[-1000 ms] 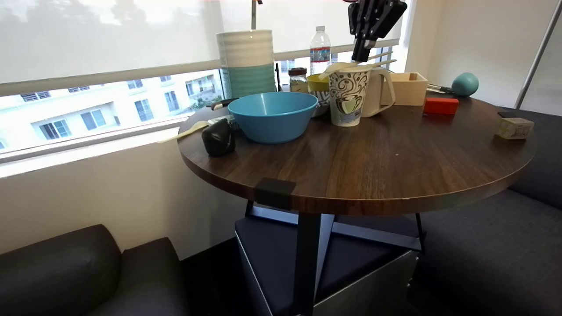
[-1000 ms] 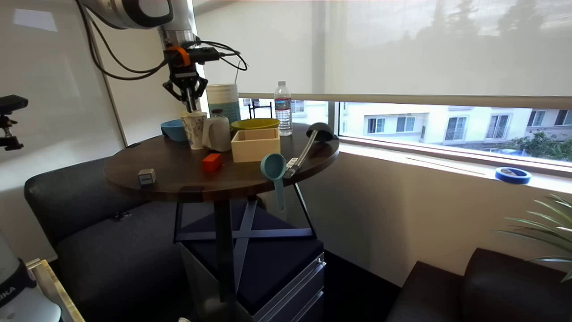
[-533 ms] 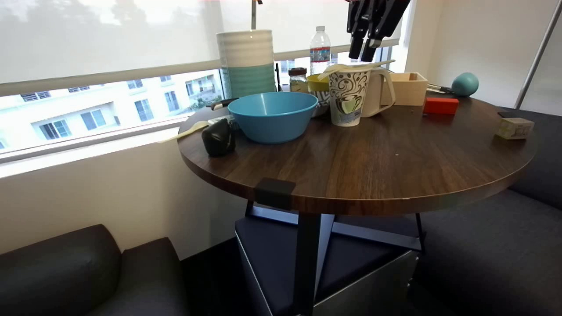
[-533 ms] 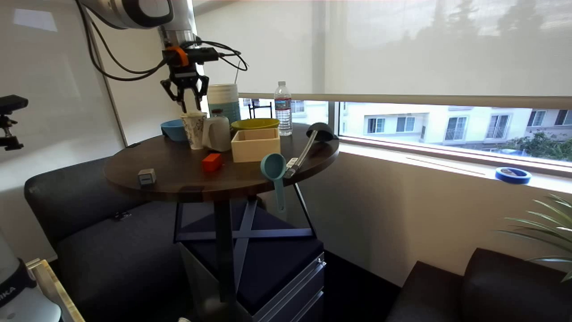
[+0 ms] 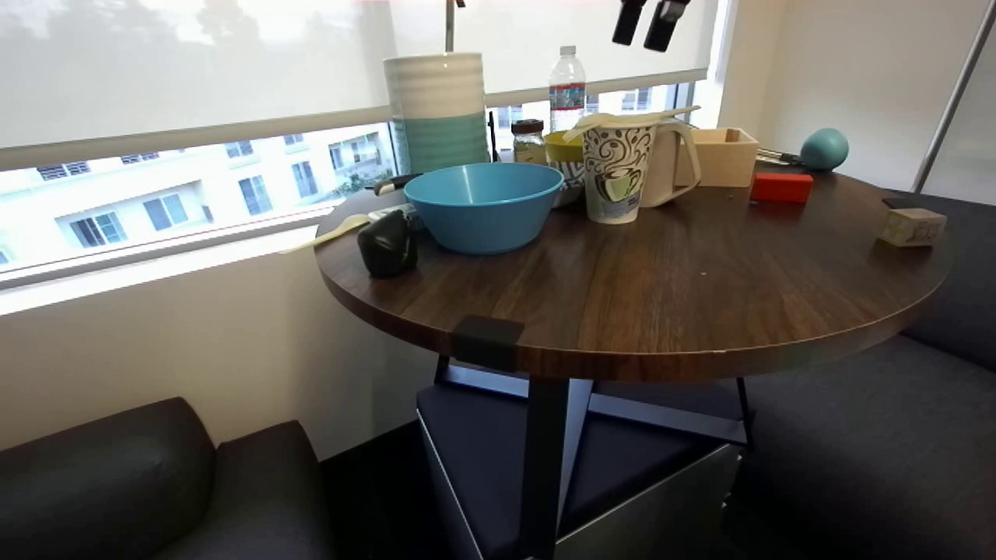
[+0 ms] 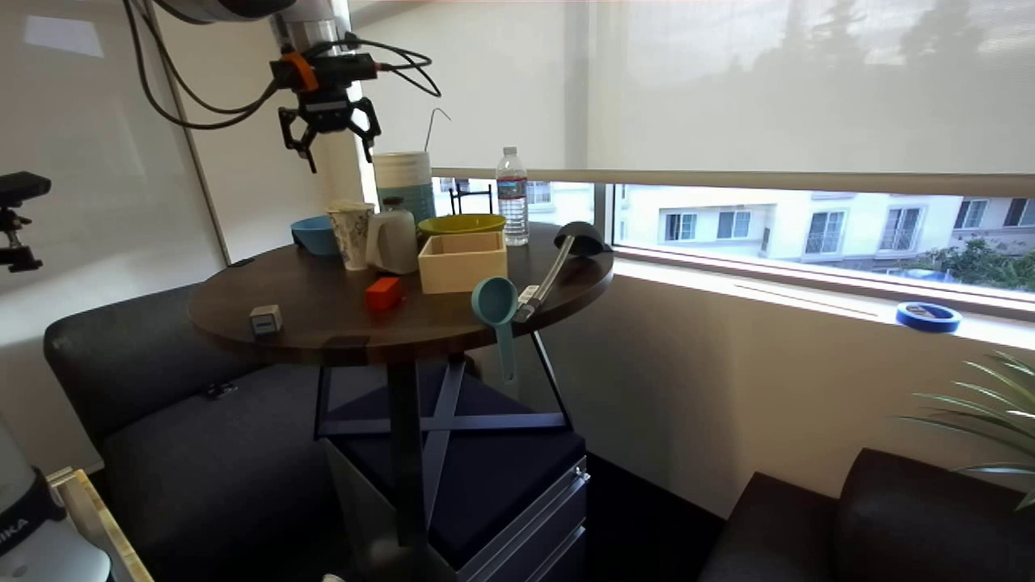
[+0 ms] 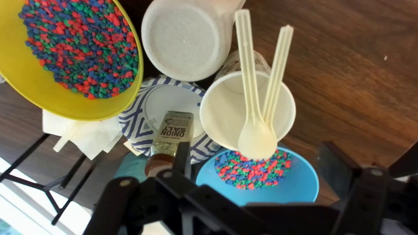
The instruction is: Put the spoon on top of the fork
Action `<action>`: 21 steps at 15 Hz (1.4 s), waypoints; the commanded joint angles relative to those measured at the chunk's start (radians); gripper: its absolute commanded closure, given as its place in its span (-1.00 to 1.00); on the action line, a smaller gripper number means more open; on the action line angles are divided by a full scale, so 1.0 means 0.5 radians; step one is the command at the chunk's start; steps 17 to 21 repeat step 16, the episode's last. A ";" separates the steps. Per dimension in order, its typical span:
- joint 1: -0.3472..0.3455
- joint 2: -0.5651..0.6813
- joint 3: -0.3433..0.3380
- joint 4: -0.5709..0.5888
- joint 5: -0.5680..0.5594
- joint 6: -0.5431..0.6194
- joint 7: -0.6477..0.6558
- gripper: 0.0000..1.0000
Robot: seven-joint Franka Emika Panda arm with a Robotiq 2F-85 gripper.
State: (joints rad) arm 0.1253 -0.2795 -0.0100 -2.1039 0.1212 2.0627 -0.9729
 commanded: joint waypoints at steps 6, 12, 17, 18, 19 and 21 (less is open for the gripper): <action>-0.029 -0.353 0.120 -0.008 -0.103 -0.235 1.128 -1.00; 0.018 -0.401 0.104 -0.009 -0.113 -0.241 1.355 -1.00; 0.017 -0.388 0.097 -0.010 -0.112 -0.241 1.348 -1.00; 0.017 -0.388 0.097 -0.010 -0.112 -0.241 1.348 -1.00; 0.017 -0.388 0.097 -0.010 -0.112 -0.241 1.348 -1.00; 0.017 -0.388 0.097 -0.010 -0.112 -0.241 1.348 -1.00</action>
